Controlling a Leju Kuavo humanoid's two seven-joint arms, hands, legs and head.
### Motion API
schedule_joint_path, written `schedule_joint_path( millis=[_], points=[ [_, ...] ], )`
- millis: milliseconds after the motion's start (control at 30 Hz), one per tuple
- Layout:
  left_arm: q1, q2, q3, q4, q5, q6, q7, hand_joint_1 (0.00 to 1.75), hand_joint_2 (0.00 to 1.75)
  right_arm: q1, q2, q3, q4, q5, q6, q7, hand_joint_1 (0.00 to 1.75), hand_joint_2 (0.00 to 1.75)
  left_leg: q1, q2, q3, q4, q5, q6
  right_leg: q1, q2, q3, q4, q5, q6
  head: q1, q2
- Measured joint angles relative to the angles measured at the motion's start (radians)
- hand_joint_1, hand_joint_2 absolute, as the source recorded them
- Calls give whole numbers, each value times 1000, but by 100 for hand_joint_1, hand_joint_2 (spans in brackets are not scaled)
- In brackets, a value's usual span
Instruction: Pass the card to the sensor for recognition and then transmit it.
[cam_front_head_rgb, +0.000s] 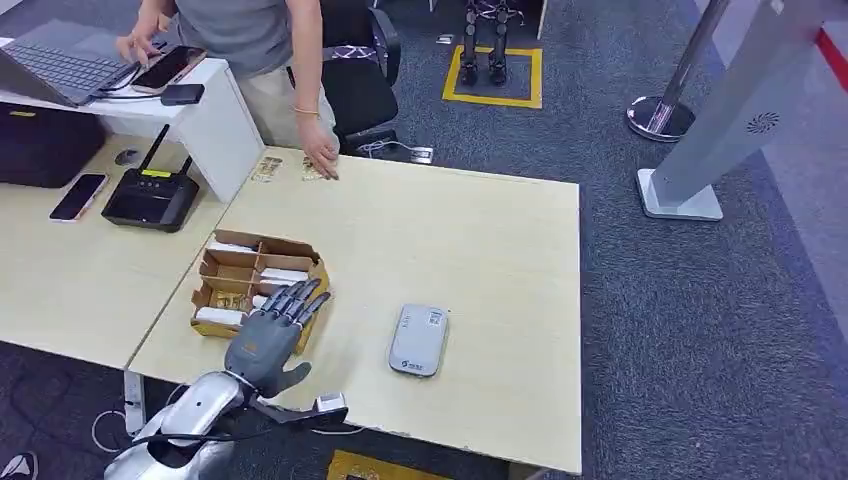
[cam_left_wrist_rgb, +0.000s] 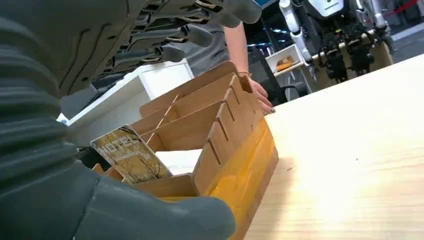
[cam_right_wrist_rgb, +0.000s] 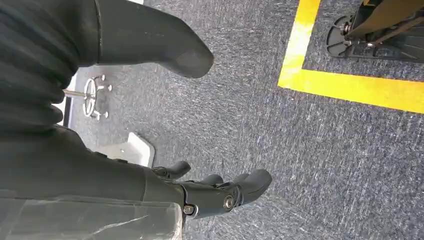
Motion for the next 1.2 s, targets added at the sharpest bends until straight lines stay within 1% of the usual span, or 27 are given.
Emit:
schedule_joint_path(
  millis=[200, 333, 500, 633, 767, 967, 1200],
  points=[
    [-5, 28, -28, -7, -35, -20, 36, 0, 175, 0, 0, 0, 0, -10, 1, -1, 0, 175, 0, 0, 0, 0, 0, 0, 0, 0, 0, 0, 0, 0, 0, 0],
    [-3, 50, -32, -24, -78, -24, 80, 0, 175, 1, 0, 0, 0, -21, 2, -1, 0, 175, 0, 0, 0, 0, 0, 0, 0, 0, 0, 0, 0, 0, 0, 0],
    [12, 65, -32, -49, -132, -33, 130, 0, 175, 1, 0, 0, 2, -33, 2, 1, 0, 175, 0, 0, 0, 0, 0, 0, 0, 0, 0, 0, 0, 0, 0, 0],
    [35, 73, -32, -71, -167, -33, 165, 0, 175, 2, 0, 0, 2, -43, -1, 2, 0, 175, 0, 0, 0, 0, 0, 0, 0, 0, 0, 0, 0, 0, 0, 0],
    [53, 77, -32, -90, -179, -33, 180, 0, 175, 2, 0, 0, 3, -51, -3, 2, 0, 175, 0, 0, 0, 0, 0, 0, 0, 0, 0, 0, 0, 0, 0, 0],
    [68, 84, -32, -110, -195, -58, 203, 0, 175, 3, 1, 0, 3, -60, -5, 0, 0, 175, 0, 0, 0, 0, 0, 0, 0, 0, 0, 0, 0, 0, 0, 0],
    [77, 85, -31, -119, -229, -67, 246, 0, 175, 3, 2, 0, 3, -63, -5, 1, 0, 175, 0, 0, 0, 0, 0, 0, 0, 0, 0, 0, 0, 0, 0, 0]
  ],
)
